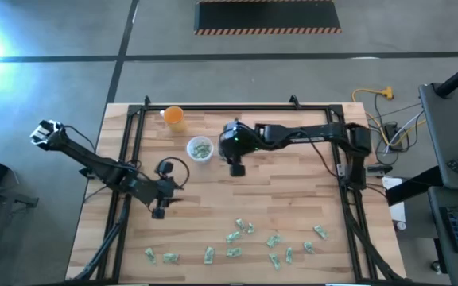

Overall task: Pick and place Stevia / Truvia into bins
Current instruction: Put the stevia packet into the transparent container

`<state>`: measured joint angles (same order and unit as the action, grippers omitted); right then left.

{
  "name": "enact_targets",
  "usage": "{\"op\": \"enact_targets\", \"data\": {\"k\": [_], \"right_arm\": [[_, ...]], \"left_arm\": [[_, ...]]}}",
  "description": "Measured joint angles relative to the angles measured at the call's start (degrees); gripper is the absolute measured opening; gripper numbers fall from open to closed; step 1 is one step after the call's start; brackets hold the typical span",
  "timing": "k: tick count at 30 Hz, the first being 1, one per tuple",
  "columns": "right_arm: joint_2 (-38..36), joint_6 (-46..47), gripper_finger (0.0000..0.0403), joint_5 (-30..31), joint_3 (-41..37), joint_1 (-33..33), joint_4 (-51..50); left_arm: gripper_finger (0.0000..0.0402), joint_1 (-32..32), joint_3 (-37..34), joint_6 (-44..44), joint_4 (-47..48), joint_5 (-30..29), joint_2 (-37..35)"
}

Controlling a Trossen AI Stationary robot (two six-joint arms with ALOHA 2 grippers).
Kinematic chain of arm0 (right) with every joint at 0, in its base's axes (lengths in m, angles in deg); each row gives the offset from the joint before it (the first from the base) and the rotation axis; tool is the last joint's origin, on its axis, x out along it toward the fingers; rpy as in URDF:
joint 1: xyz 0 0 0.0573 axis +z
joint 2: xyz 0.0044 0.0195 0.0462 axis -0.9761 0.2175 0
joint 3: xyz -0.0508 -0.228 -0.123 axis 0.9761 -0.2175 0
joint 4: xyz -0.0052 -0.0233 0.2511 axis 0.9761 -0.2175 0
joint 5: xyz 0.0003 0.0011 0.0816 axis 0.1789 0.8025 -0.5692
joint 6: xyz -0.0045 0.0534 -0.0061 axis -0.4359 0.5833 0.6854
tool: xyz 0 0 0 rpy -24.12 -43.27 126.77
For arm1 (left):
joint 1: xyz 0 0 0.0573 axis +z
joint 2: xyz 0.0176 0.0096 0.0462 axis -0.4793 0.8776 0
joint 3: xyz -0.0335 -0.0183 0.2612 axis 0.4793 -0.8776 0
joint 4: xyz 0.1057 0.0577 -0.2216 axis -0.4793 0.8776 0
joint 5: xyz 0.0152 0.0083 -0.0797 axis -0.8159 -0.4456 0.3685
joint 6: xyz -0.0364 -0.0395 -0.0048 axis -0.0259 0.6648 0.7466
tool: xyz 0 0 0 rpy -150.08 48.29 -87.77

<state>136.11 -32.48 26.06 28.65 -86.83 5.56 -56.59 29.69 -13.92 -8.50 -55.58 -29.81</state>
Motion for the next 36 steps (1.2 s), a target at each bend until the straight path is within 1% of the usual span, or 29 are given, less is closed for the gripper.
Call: {"op": "enact_targets", "data": {"k": [3, 5, 9, 13, 19, 23, 28, 36], "right_arm": [[-3.61, -0.03, 0.0111, -4.34, -0.82, 1.65, -5.78], [-5.85, -0.04, 0.0107, -5.87, -1.81, 3.04, -8.87], [-10.38, -0.01, 0.01, -6.6, -5.06, 5.58, -12.06], [-14.91, 1.72, 0.0093, -6.59, -9.45, 7.39, -12.21], [-21.22, 4.85, 0.0081, -6.26, -16.93, 8.49, -11.56], [-25.1, 5.62, 0.0074, -5.84, -22.71, 8.38, -8.68], [-29.6, 5.49, 0.0066, -5.88, -30.18, 8.41, -2.22], [-36.09, 8.58, 0.0063, -4.26, -33.97, 8.4, -0.45]], "left_arm": [[0.0142, -0.02, 0.5, 3.92, -0.33, 5.73, 2.19], [0.0142, -0.03, 0.74, 7.07, -0.46, 9.36, 3.62], [0.0142, -0.61, 1.0, 12.94, -0.63, 15.3, 6.82], [0.0142, -1.84, 1.0, 18.45, -0.46, 18.61, 10.45], [0.0142, -5.4, 1.03, 26.73, -4.67, 20.84, 16.93], [0.0142, -9.04, 3.36, 31.63, -4.88, 21.15, 21.54], [0.0139, -12.4, 8.36, 33.71, -5.11, 20.51, 26.42], [0.0117, -15.36, 16.68, 33.73, -4.86, 20.08, 33.98]]}}
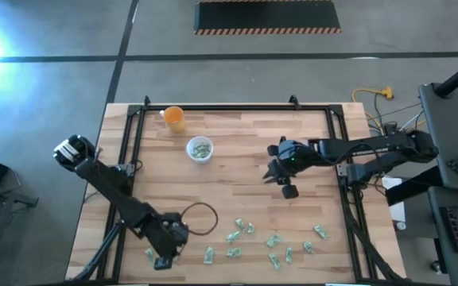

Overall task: Pick and place Stevia / Truvia into bins
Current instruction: Put the stevia packet into the transparent container

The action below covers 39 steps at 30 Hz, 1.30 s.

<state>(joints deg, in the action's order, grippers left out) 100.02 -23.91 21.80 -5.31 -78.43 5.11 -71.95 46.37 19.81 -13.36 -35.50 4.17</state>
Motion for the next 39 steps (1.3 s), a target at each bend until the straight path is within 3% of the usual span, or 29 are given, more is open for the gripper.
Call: {"op": "enact_targets", "data": {"k": [6, 15, 31, 39], "right_arm": [[-2.27, 0.91, 0.0064, 0.04, -1.57, 0.02, 2.98], [-2.01, 0.93, 0.0063, -0.09, -1.84, 0.28, 3.22], [-2.03, 0.91, 0.0064, -0.13, -2.04, 0.28, 3.18], [-2.03, 0.91, 0.0063, -0.22, -2.39, 0.28, 3.27]], "left_arm": [[0.0099, -2.43, 3.88, 2.88, 2.25, 0.65, 4.04], [0.0093, -5.09, 2.92, 10.1, 5.01, 0.35, 4.93], [0.0093, -7.54, 0.15, 11.73, 2.0, -4.75, 4.93], [0.0093, -7.74, -0.07, 11.37, 1.16, -4.58, 8.08]]}}
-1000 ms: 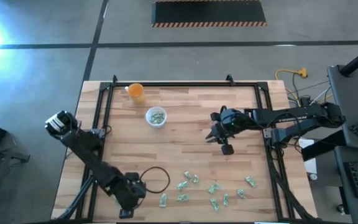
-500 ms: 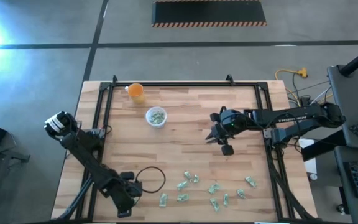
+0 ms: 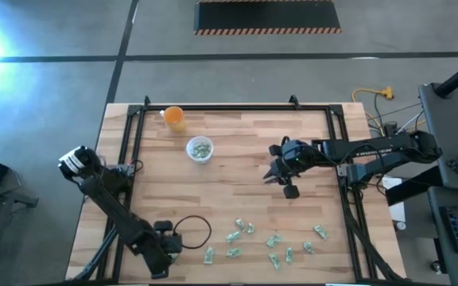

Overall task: Pick and place Stevia / Truvia into bins
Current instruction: Put the stevia packet into the transparent container

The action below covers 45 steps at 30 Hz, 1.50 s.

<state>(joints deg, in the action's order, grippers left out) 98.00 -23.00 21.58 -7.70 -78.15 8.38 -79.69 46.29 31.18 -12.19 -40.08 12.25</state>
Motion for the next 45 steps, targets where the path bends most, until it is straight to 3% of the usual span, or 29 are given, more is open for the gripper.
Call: {"op": "enact_targets", "data": {"k": [15, 24, 29, 35, 45], "right_arm": [[0.0, 0.02, 0.0063, -0.06, -0.07, 0.0, 0.27], [0.0, 0.02, 0.0064, -0.06, -0.07, 0.0, 0.27], [0.02, 0.02, 0.0063, -0.04, -0.07, 0.0, 0.29], [0.02, 0.01, 0.0064, -0.04, -0.07, 0.0, 0.36], [0.02, -0.27, 0.0063, -0.04, -0.07, 0.0, 0.36]], "left_arm": [[0.0088, 0.04, 0.04, -1.24, -0.63, 1.95, 2.13], [0.0008, 0.17, 0.04, -2.13, 2.12, 1.71, 1.81], [0.0007, 0.96, 0.17, -6.54, 2.31, -0.86, 1.36], [0.0008, 3.58, 0.61, -18.62, 2.28, -13.4, 0.35], [0.0008, 13.19, 0.6, -37.42, 2.25, -43.56, -0.01]]}}
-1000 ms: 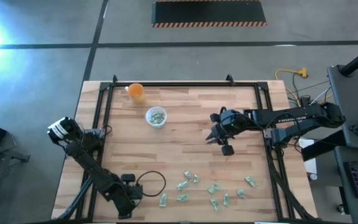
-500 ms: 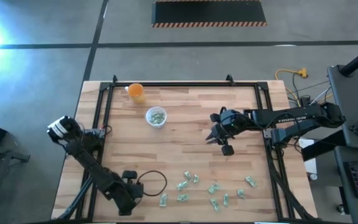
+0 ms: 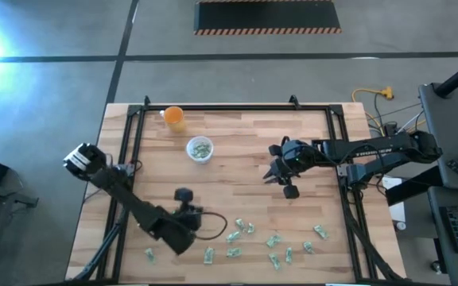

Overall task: Pick and place Stevia / Truvia into bins
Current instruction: Put the stevia packet into the transparent container

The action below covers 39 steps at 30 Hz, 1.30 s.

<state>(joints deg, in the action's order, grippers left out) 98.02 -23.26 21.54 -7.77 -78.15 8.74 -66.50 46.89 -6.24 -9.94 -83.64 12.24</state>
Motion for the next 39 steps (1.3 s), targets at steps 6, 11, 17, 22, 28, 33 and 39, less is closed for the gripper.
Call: {"op": "enact_targets", "data": {"k": [6, 11, 17, 22, 28, 33, 39], "right_arm": [[0.0, -0.15, 0.0063, 0.02, 0.0, 0.0, -0.02], [0.0, -0.15, 0.0063, 0.02, 0.0, 0.0, -0.03], [0.02, -0.18, 0.0064, 0.02, -0.11, 0.0, -0.06], [0.04, -0.3, 0.0064, 0.02, -0.2, 0.0, -0.09], [0.04, -0.22, 0.0064, 0.04, -0.22, 0.0, -0.05], [0.04, -0.33, 0.0064, 0.04, -0.22, 0.0, 0.13], [0.04, -0.37, 0.0064, 0.04, -0.22, 0.0, 0.24]], "left_arm": [[0.0008, 10.01, -0.01, -11.56, 0.06, -3.19, -0.76], [0.0008, 19.27, -0.03, -18.75, 0.02, -3.21, -3.48], [0.0008, 26.57, -0.1, -22.11, -0.27, -2.73, -9.26], [0.0008, 30.29, -0.81, -23.51, -0.45, -0.96, -13.71], [0.0008, 36.15, -4.81, -24.05, -1.21, 6.49, -16.38], [0.0008, 40.1, -8.33, -24.6, -4.4, 9.27, -16.55], [0.0008, 41.56, -10.14, -26.5, -9.59, 10.18, -16.52]]}}
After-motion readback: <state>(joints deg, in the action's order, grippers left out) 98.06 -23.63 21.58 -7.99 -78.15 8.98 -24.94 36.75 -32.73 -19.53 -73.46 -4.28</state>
